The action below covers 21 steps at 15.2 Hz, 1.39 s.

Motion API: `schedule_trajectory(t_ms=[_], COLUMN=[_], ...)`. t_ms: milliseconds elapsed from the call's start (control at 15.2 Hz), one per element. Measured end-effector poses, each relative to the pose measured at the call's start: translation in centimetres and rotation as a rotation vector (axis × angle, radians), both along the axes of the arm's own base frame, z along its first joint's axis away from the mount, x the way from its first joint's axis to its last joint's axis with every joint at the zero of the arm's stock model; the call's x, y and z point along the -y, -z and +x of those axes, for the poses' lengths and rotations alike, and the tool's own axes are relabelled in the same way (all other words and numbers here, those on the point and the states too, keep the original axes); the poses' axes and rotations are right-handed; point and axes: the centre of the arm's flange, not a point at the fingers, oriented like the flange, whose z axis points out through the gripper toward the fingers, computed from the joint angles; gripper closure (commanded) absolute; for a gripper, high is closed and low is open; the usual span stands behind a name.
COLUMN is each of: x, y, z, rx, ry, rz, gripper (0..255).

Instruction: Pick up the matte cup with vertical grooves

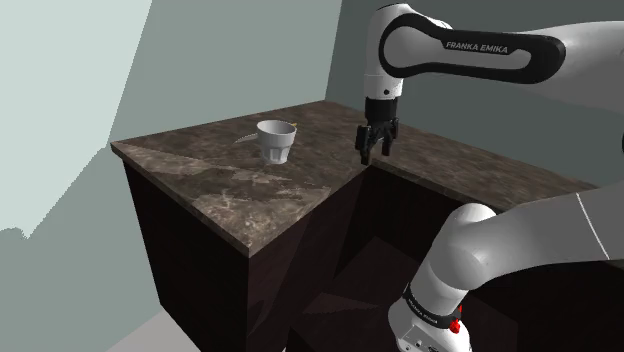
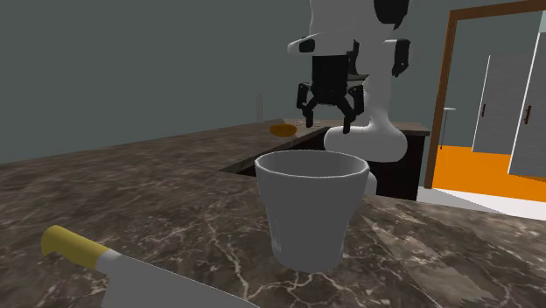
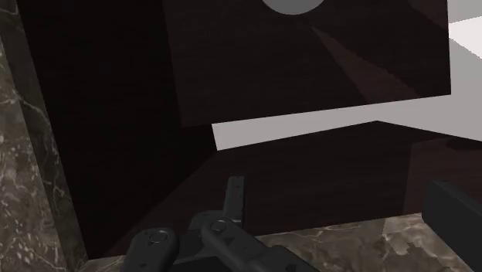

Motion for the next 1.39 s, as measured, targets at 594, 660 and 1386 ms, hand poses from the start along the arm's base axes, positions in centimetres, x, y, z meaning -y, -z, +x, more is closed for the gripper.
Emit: schedule_trajectory(t_ms=[594,660,1386], x=[-4.0,-4.6,-10.9], y=[-0.5,-0.4,-1.0], z=[8.0,9.1,22.3], rx=[0.024,0.027,0.066], ry=[0.003,0.004,0.008], rz=[-0.037,-0.043,-0.101], gripper=[0,0,0])
